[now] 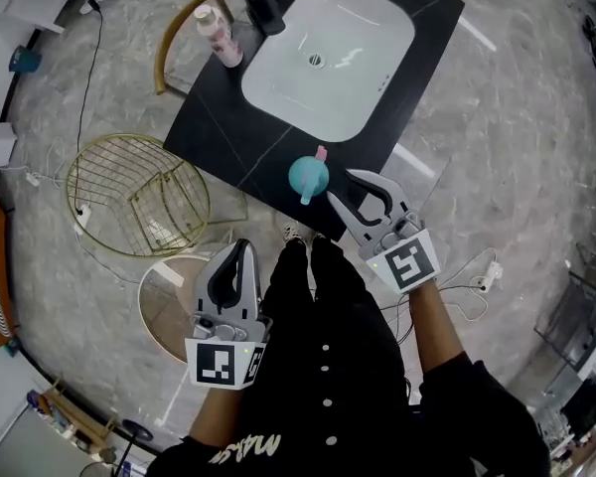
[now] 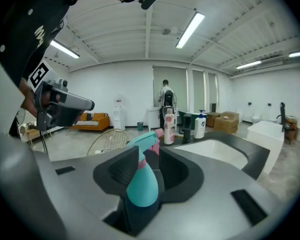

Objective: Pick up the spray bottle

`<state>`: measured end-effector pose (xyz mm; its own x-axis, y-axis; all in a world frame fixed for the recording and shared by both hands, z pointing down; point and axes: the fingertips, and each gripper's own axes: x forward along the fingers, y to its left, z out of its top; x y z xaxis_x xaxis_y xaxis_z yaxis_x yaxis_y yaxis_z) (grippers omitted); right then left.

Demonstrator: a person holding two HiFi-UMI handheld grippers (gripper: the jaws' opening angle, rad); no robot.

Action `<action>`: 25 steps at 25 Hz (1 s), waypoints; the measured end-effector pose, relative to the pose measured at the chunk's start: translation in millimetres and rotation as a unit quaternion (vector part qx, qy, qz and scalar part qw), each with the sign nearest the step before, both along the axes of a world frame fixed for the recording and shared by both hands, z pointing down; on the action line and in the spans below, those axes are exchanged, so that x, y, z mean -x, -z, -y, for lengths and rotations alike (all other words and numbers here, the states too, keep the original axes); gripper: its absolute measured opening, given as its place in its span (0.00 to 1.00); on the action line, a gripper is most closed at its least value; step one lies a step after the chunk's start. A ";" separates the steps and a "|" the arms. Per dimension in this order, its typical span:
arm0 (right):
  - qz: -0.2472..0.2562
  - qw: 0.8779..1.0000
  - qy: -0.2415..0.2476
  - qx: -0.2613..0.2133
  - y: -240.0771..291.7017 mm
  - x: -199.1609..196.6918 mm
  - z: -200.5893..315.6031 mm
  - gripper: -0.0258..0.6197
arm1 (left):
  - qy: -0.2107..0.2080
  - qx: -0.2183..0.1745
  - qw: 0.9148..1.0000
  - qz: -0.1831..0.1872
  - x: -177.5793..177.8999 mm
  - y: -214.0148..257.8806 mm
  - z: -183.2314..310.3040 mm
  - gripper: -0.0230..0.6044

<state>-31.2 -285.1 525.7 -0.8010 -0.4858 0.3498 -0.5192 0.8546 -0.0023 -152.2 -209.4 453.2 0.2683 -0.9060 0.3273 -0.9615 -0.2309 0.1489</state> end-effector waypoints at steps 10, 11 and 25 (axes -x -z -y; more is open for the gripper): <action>-0.006 0.996 0.090 -0.014 -40.7 38.0 -9.9 0.33 | 0.024 0.058 0.998 0.004 3.6 -54.1 -17.2 0.06; 0.000 0.995 0.094 -0.016 -39.7 40.0 -9.4 0.33 | 0.027 0.062 0.998 0.006 4.4 -57.7 -19.4 0.06; 0.014 0.996 0.090 -0.027 -32.7 51.5 4.1 0.25 | 0.048 0.072 0.996 0.013 12.5 -62.7 -25.1 0.06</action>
